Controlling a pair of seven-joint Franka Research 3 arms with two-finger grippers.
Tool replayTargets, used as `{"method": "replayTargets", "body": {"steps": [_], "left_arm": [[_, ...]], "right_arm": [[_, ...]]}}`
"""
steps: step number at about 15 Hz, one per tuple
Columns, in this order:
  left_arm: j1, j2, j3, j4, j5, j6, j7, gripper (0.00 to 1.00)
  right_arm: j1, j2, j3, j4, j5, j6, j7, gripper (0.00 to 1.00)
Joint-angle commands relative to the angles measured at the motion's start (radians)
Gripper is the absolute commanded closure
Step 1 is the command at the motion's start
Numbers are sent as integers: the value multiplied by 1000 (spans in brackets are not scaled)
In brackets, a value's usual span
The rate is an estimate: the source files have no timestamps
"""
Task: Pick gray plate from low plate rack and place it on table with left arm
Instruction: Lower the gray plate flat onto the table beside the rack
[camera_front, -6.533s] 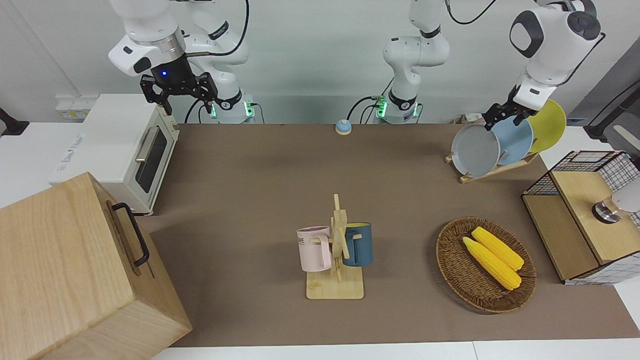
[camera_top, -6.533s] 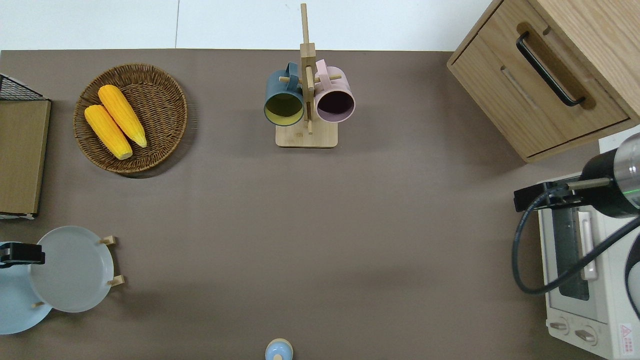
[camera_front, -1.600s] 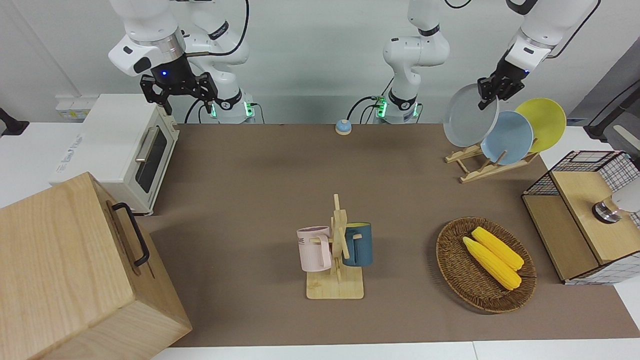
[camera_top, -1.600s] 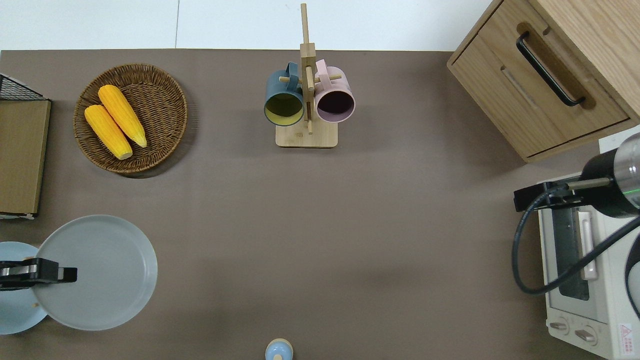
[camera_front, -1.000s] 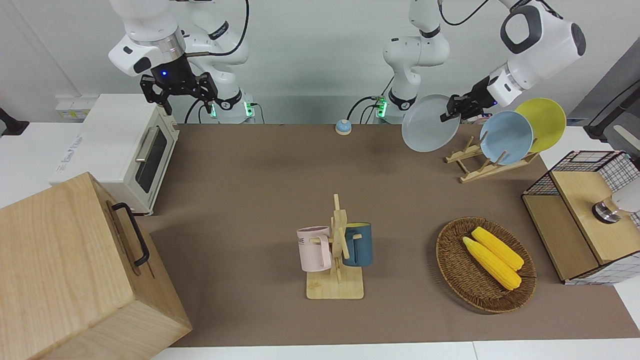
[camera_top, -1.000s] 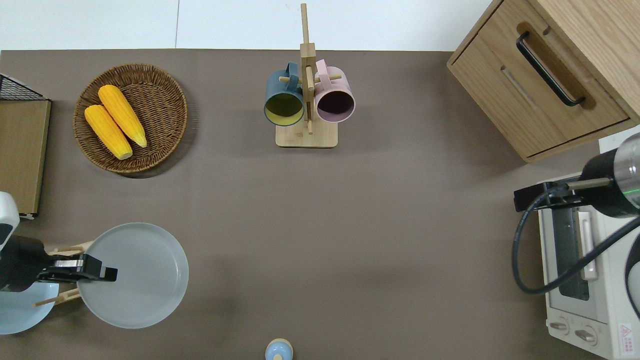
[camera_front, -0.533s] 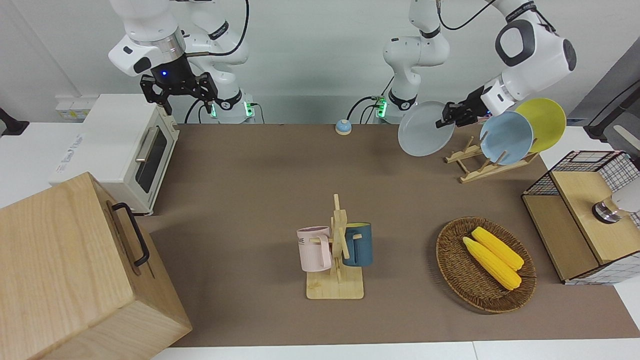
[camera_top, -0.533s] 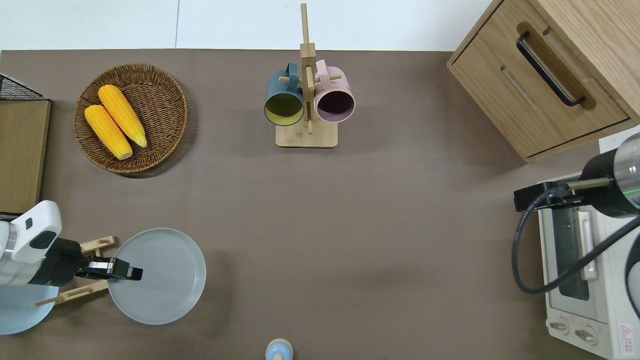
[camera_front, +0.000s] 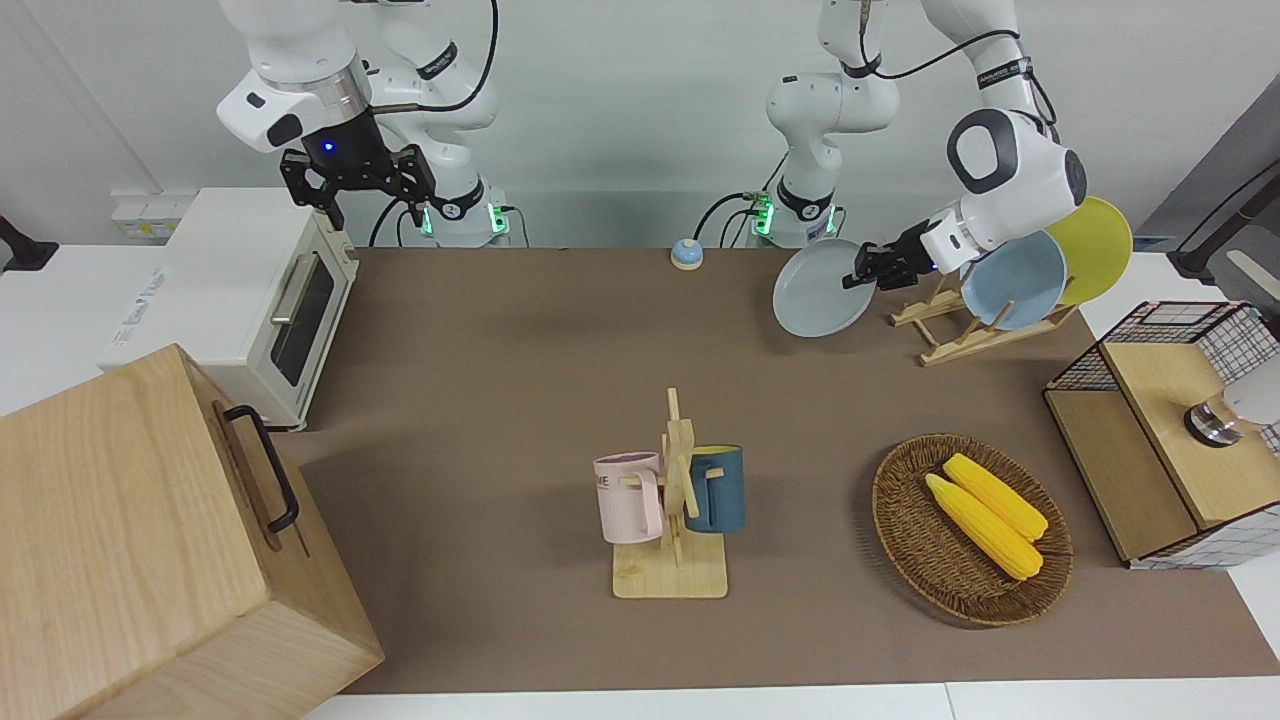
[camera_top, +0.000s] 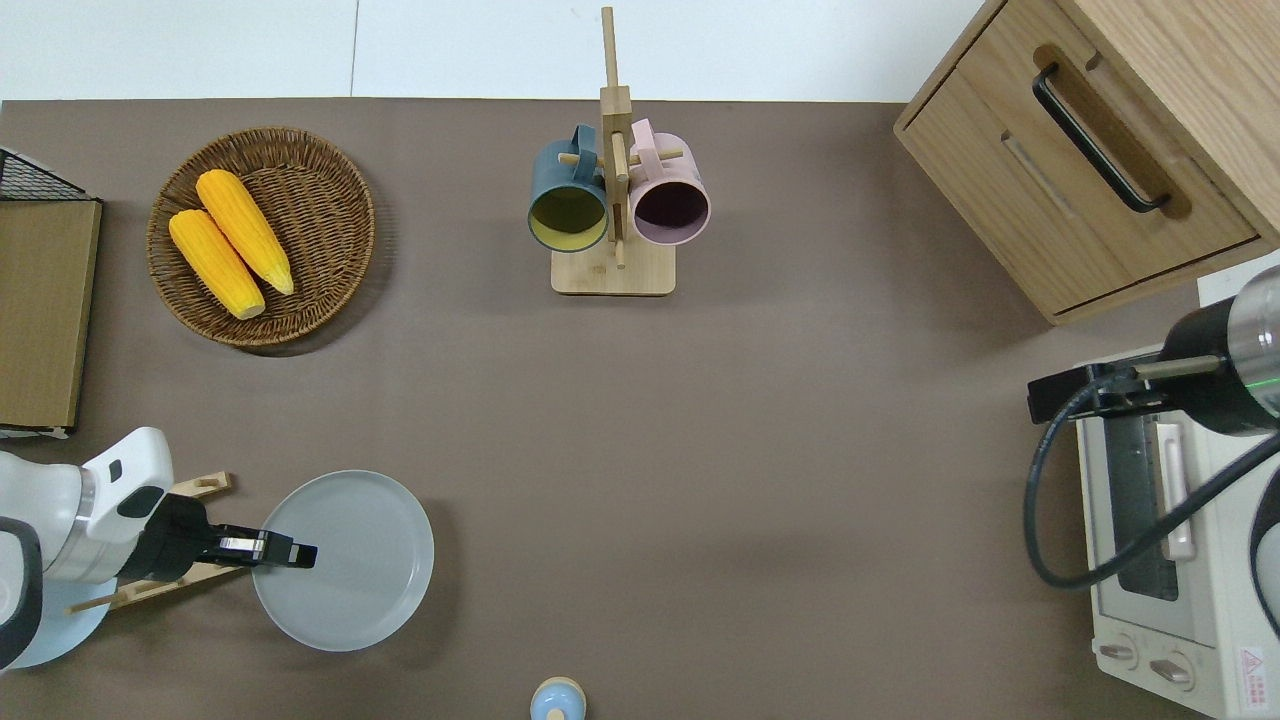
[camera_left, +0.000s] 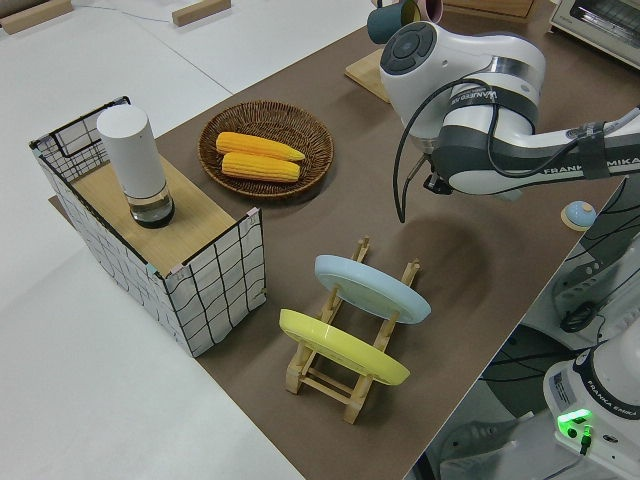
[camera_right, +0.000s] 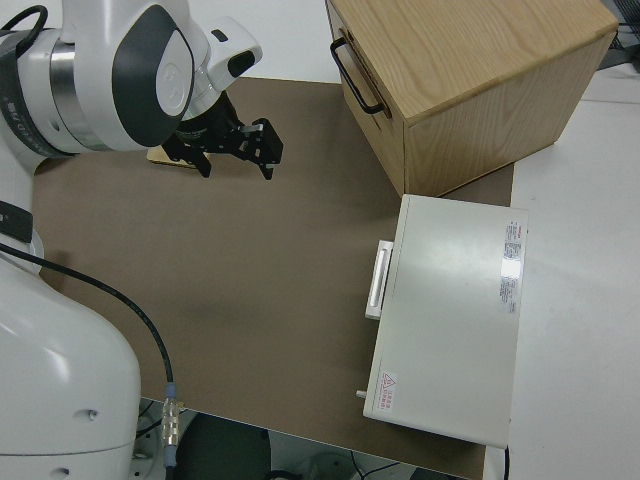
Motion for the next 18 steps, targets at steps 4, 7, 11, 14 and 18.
{"method": "replayTargets", "body": {"steps": [4,7,11,14,18], "left_arm": [[-6,-7,-12,-84,-41,89,60,1000],[-6,-5,-15,-108,-61,114,89,1000],[-8,12,-15,-127,-65,137,109,1000],[-5,10,-15,-139,-65,152,134,1000],[-6,15,-15,-142,-65,155,136,972]], "right_arm": [[-7,-2,5,6,7,-14,0,11],[-7,-2,7,6,7,-14,0,13],[-7,-2,7,6,7,-14,0,13],[-7,-2,5,6,7,-14,0,11],[-7,-2,7,6,7,-14,0,11]]}}
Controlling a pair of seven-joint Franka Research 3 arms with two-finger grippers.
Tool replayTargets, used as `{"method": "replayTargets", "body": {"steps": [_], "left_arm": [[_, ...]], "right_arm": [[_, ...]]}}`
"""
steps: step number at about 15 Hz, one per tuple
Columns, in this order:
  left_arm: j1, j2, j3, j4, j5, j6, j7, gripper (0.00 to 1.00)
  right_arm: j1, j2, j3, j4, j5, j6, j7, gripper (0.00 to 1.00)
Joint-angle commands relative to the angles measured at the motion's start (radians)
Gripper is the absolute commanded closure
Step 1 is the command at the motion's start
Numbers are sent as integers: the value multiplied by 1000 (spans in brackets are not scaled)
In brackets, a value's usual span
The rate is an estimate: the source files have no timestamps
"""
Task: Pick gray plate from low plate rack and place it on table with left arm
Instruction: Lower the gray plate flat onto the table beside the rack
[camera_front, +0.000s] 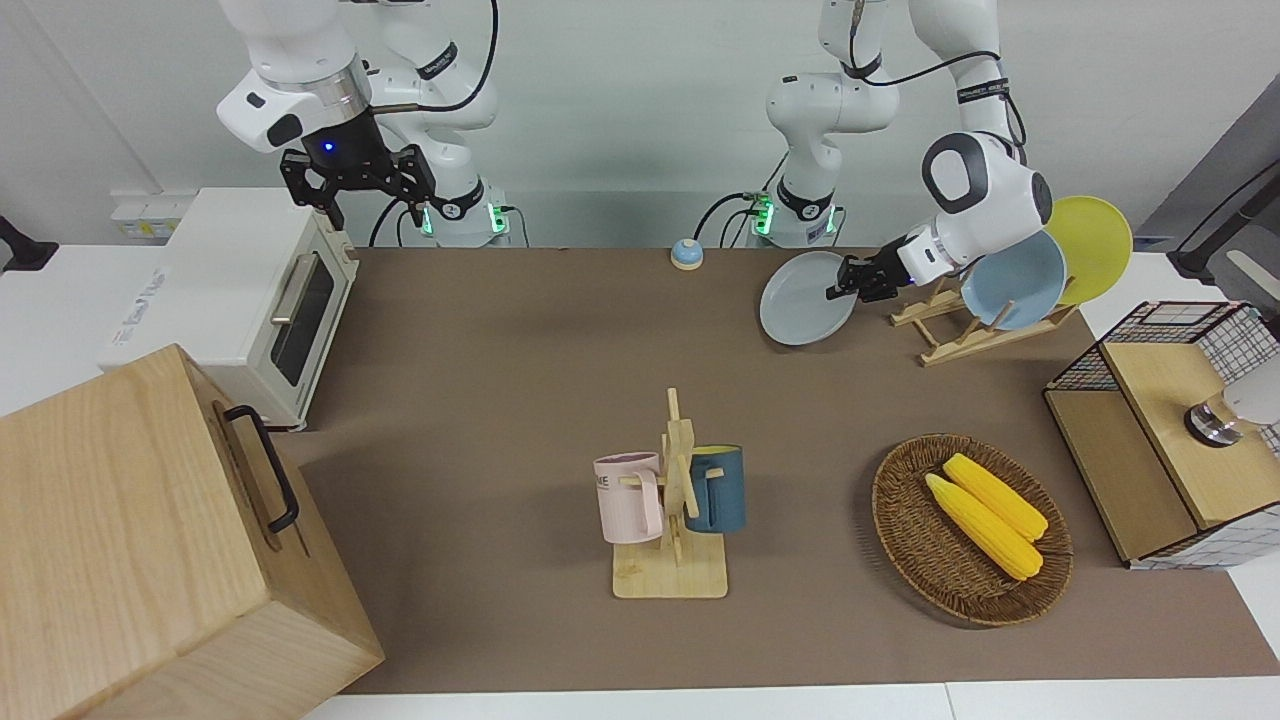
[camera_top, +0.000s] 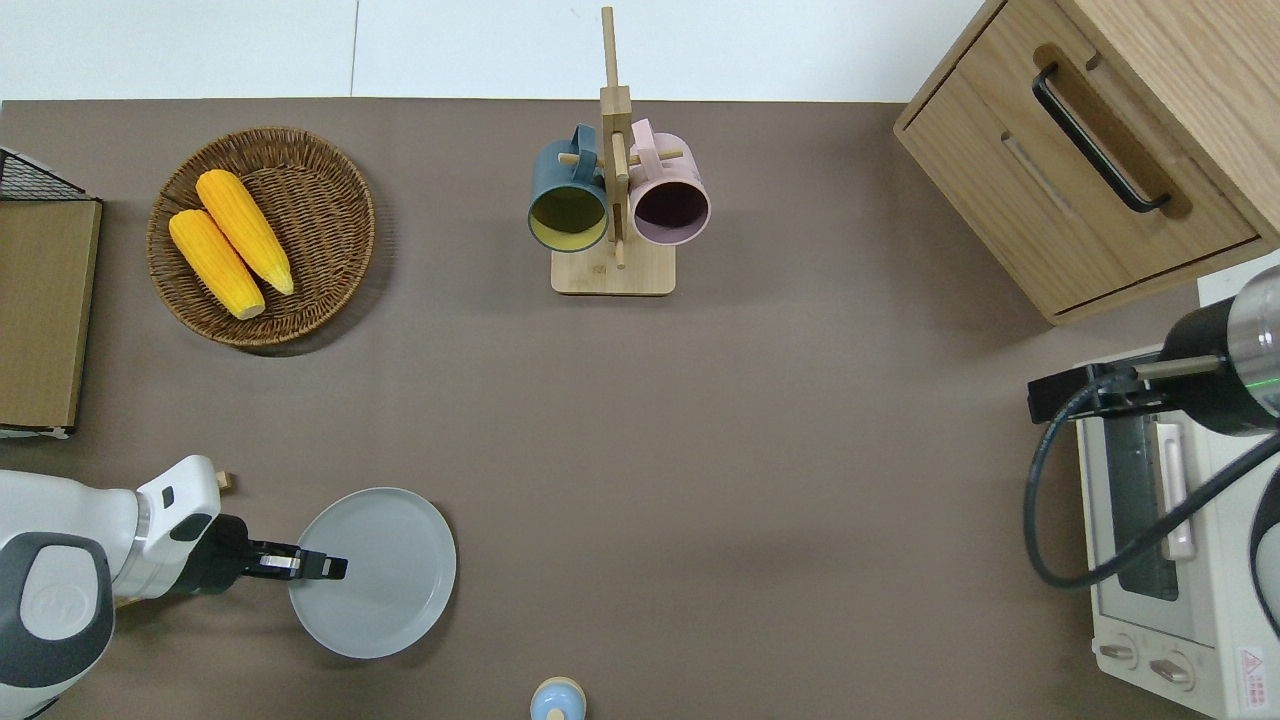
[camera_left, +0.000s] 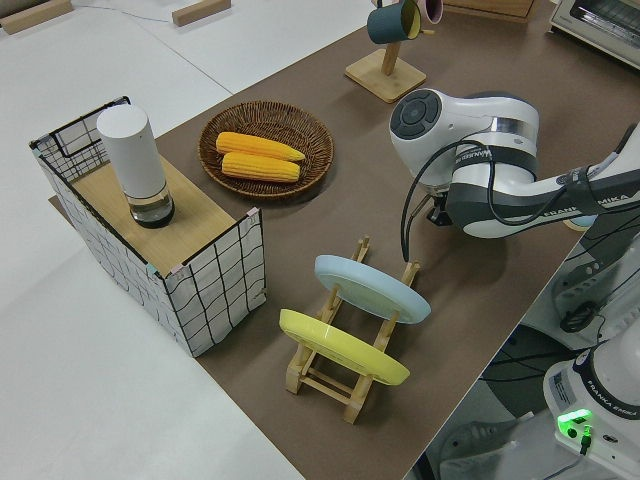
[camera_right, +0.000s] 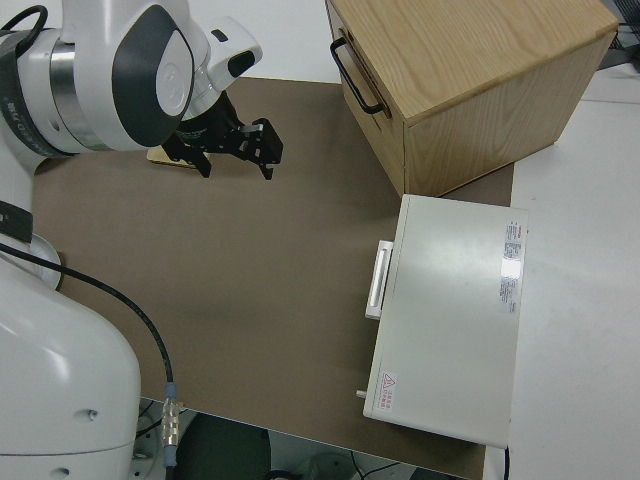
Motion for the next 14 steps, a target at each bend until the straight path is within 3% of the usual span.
{"method": "replayTargets", "body": {"steps": [1,3,4,7,9,14], "left_arm": [[-7,-2,1,-20,-21,27,22,891],[-7,-2,1,-20,-21,29,24,690],[-7,-5,1,-17,-20,30,22,515],[-7,-8,-8,-16,-18,44,21,328],[-7,-9,-18,-5,-6,49,12,19],[-2,-8,-28,49,31,59,1,15]], "right_arm": [[-7,-2,7,6,7,-14,0,11],[-7,-2,5,6,7,-14,0,13],[-7,-2,7,6,7,-14,0,13],[-7,-2,7,6,7,-14,0,11],[-7,-2,7,6,7,-14,0,13],[-7,-2,5,6,7,-14,0,13]]}}
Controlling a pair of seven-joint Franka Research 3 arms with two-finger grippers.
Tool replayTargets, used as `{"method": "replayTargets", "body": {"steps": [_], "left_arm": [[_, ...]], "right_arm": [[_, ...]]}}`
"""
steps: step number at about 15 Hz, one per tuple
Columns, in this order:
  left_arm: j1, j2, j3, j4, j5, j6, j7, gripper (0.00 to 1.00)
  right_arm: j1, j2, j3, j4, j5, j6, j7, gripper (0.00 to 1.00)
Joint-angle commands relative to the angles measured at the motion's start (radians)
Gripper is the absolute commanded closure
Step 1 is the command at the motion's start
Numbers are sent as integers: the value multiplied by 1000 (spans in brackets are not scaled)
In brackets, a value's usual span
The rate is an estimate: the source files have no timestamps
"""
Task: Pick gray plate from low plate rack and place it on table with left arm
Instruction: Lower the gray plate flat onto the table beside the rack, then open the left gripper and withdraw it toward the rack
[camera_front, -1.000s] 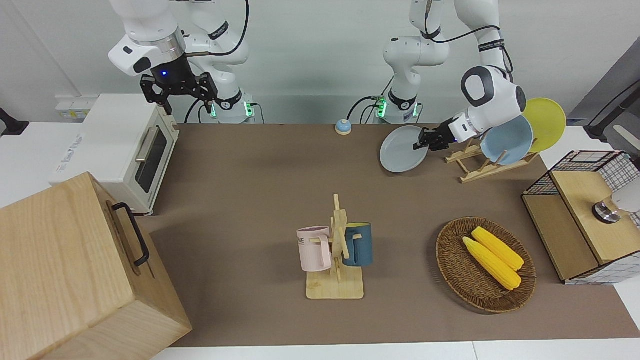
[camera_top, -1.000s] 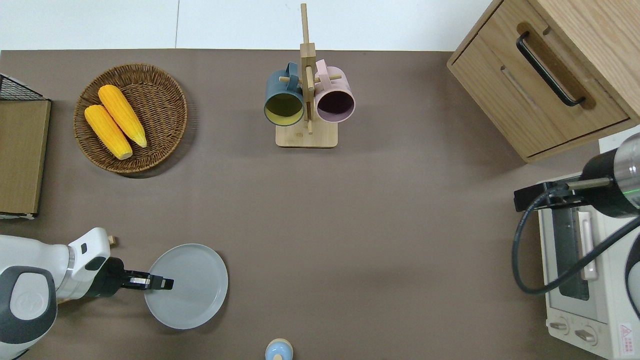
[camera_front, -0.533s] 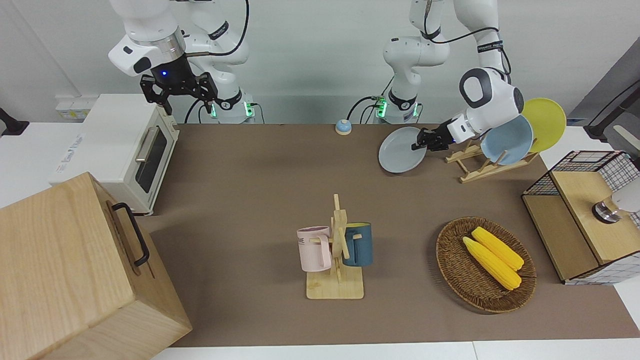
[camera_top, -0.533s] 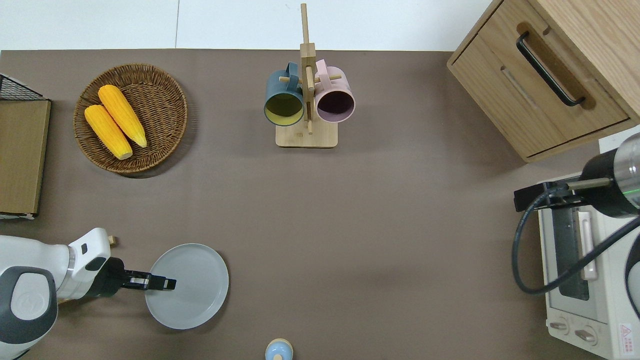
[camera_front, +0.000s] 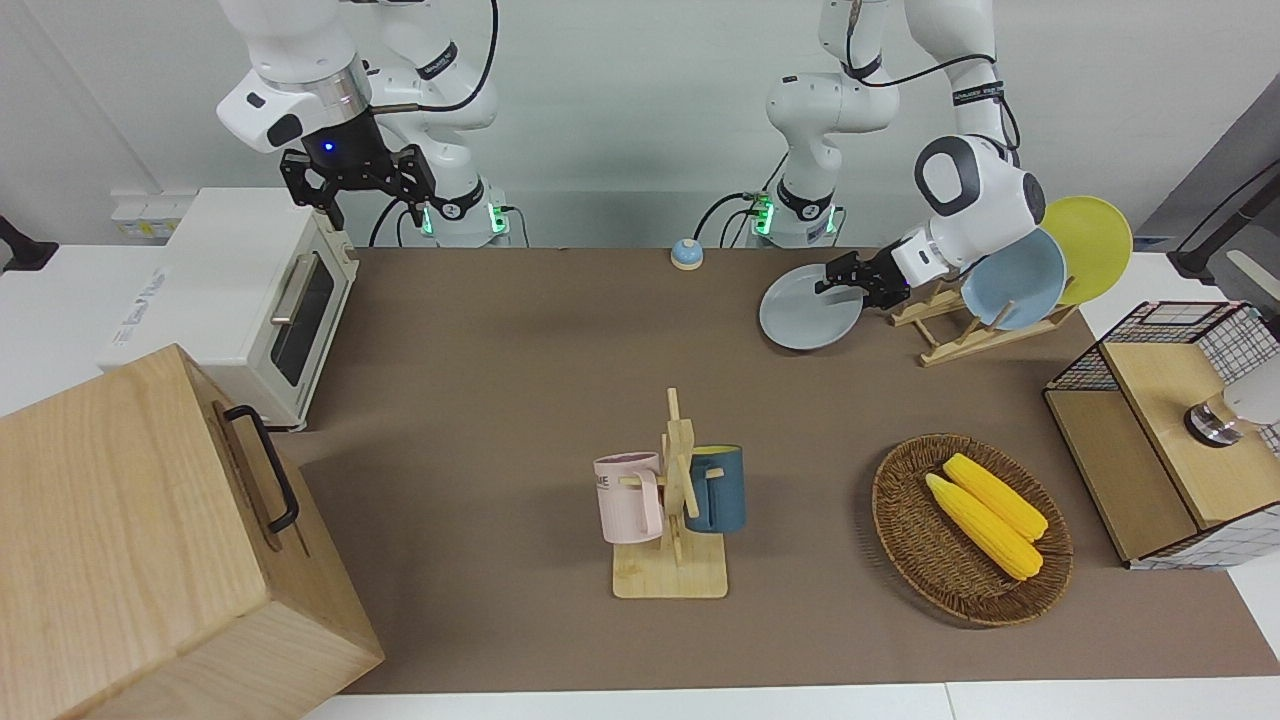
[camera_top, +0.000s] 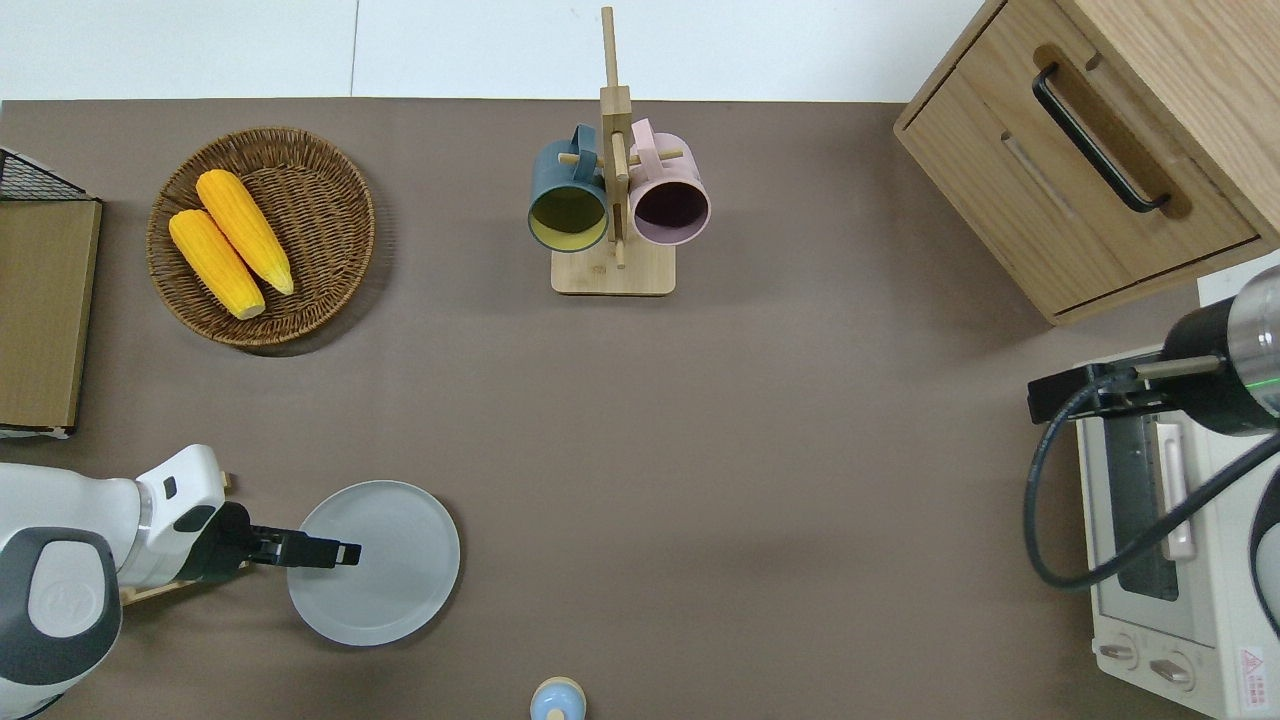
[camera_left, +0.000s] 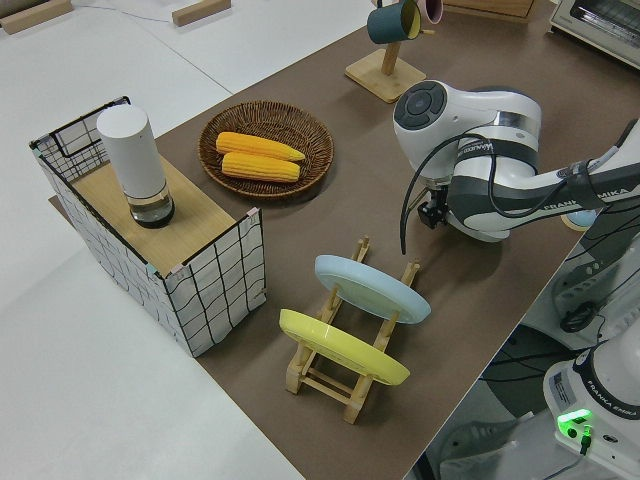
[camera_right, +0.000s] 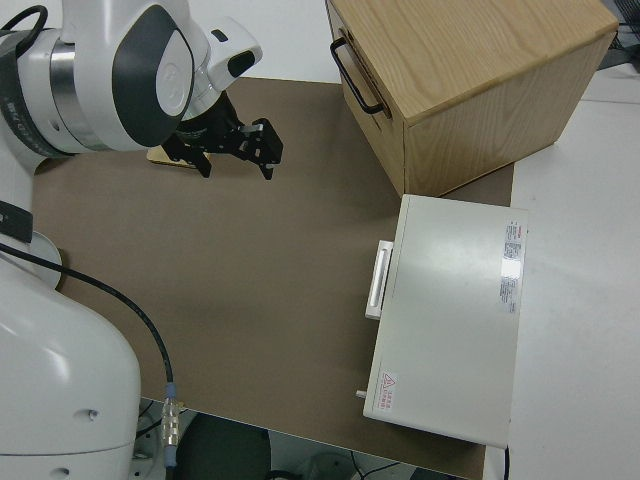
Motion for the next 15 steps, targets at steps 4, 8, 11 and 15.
{"method": "replayTargets", "body": {"steps": [4,8,11,15], "left_arm": [[1,2,-1,105,95,9,-45,15],[-5,-1,-6,188,218,-2,-156,13],[-5,7,-17,291,280,-5,-171,9],[-5,7,-20,414,390,-112,-252,9]], "right_arm": [[-7,-2,7,6,7,-14,0,11],[-7,-2,7,6,7,-14,0,11],[-7,-2,5,6,7,-14,0,11],[-7,-2,7,6,7,-14,0,11]]}}
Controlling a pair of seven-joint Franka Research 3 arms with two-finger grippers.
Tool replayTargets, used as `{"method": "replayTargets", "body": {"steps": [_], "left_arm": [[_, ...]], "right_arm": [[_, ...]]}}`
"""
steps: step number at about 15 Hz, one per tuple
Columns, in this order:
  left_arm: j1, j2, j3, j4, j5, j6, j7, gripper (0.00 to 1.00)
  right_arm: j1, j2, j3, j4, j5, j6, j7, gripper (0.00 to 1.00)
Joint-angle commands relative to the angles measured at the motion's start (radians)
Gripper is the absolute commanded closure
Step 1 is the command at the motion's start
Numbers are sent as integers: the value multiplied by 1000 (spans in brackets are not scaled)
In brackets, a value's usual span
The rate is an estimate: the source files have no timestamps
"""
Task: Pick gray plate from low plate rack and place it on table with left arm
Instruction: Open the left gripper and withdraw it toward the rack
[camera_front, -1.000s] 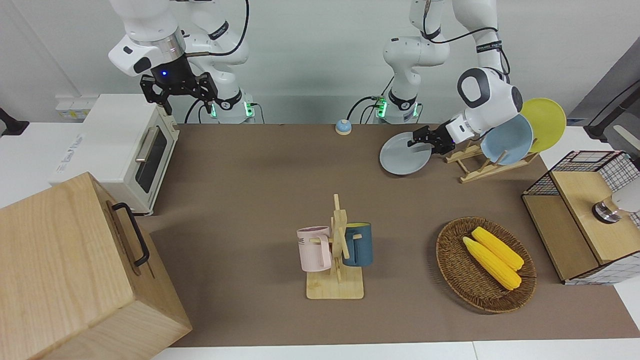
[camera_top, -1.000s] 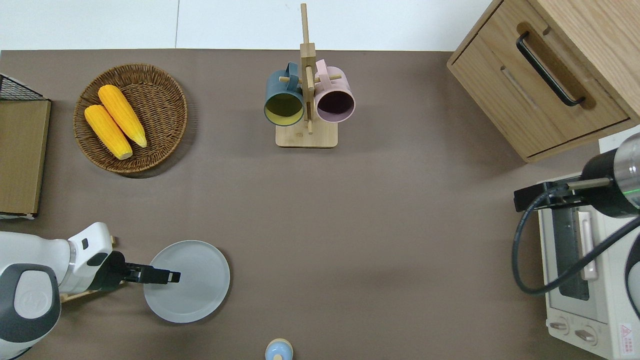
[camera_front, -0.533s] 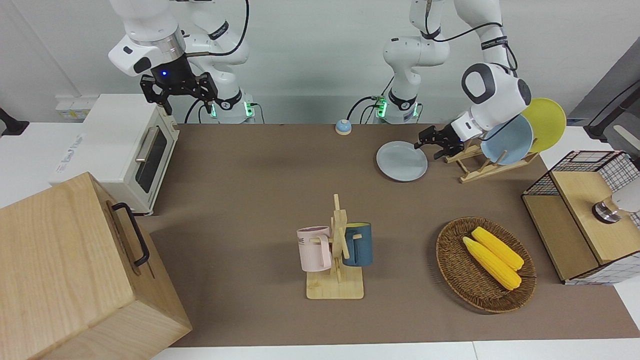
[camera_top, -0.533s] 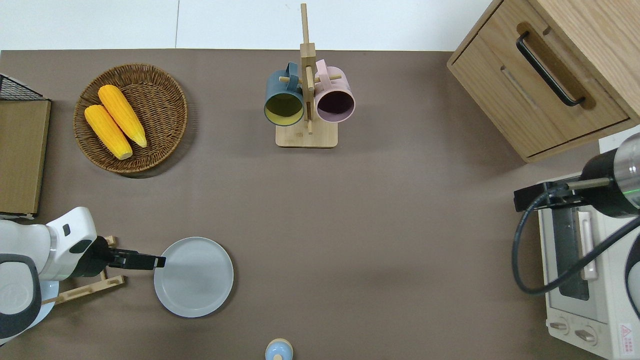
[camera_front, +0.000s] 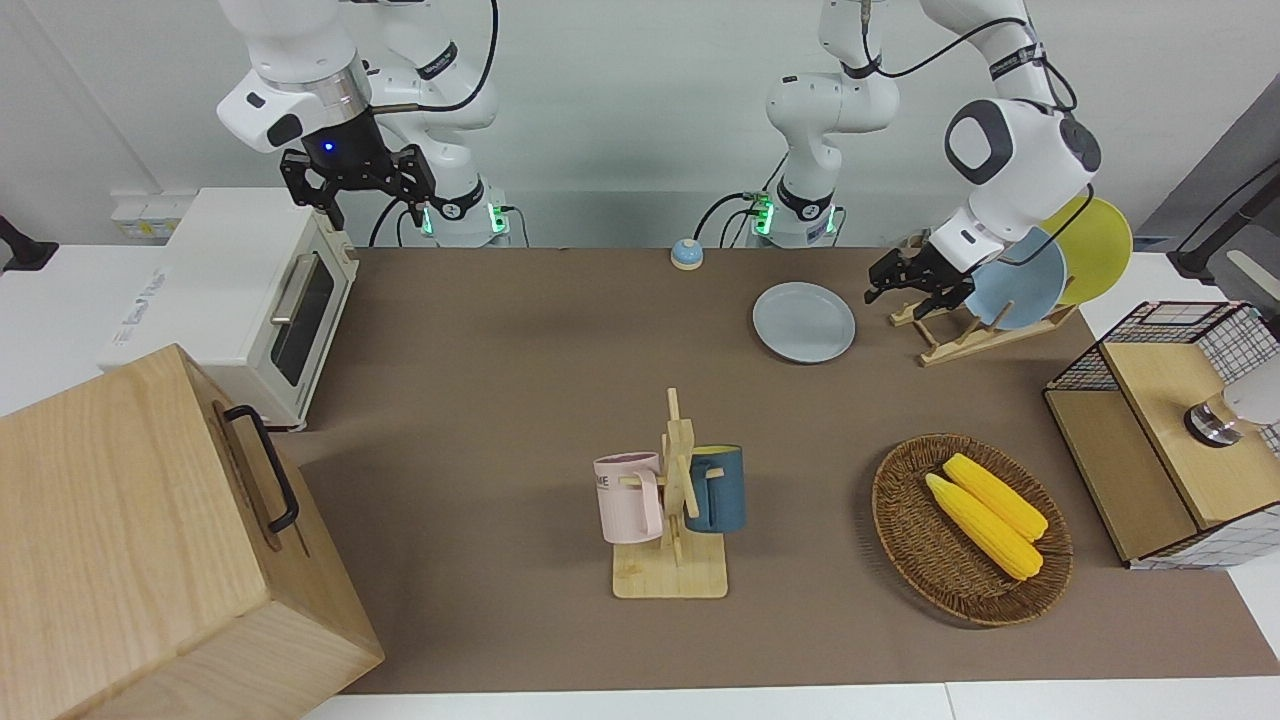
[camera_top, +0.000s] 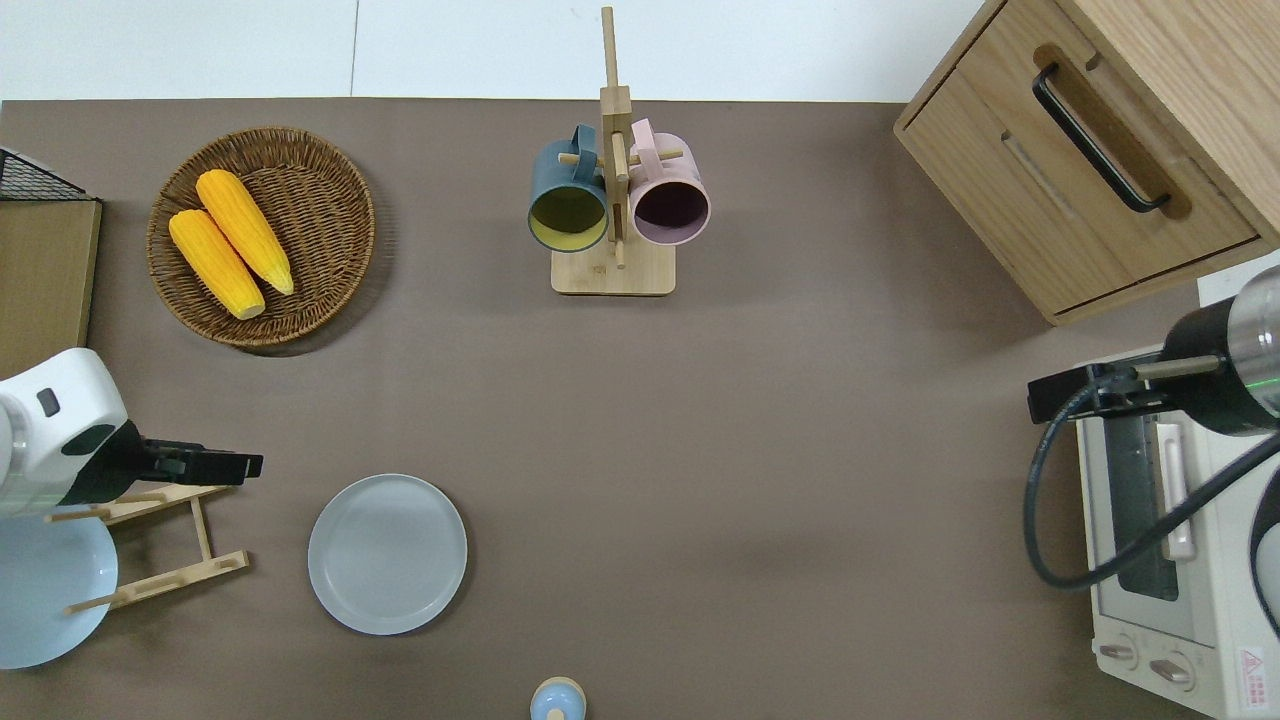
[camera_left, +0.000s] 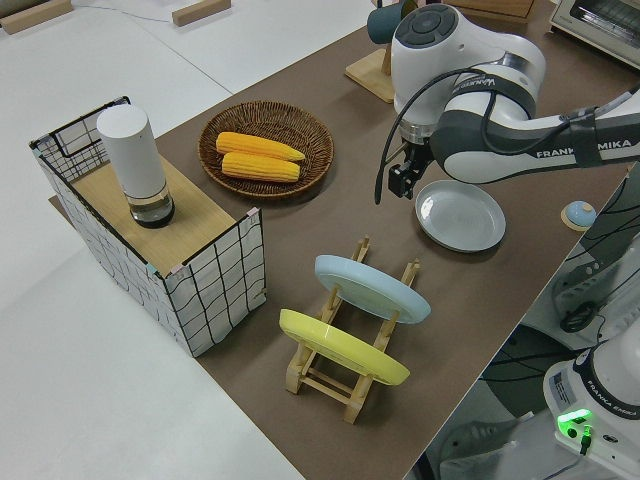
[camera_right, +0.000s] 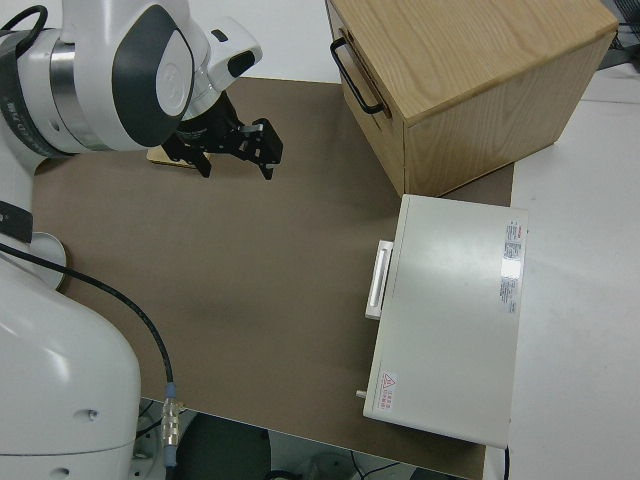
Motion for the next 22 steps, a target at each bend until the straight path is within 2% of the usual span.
{"method": "replayTargets", "body": {"steps": [1,3,5,8,12,14,16,18,22], "left_arm": [[-5,9,-3,132,114,-119,-92,9],[2,9,-2,192,122,-170,-111,9],[4,9,-2,252,172,-210,-117,9],[-4,0,-5,281,233,-230,-114,9],[-5,3,-5,369,235,-397,-109,9],[-8,3,-9,370,237,-402,-115,9],[-4,3,-44,369,244,-400,-118,9],[-5,4,-48,363,250,-382,-108,9],[-10,-13,-60,227,249,-241,-102,9]], "right_arm": [[-7,-2,5,6,7,-14,0,11],[-7,-2,7,6,7,-14,-1,13],[-7,-2,7,6,7,-14,-1,13],[-7,-2,5,6,7,-14,0,13],[-7,-2,7,6,7,-14,0,13],[-7,-2,7,6,7,-14,0,11],[-7,-2,5,6,7,-13,0,13],[-7,-2,7,6,7,-14,0,13],[-7,-2,7,6,7,-14,-1,11]]}}
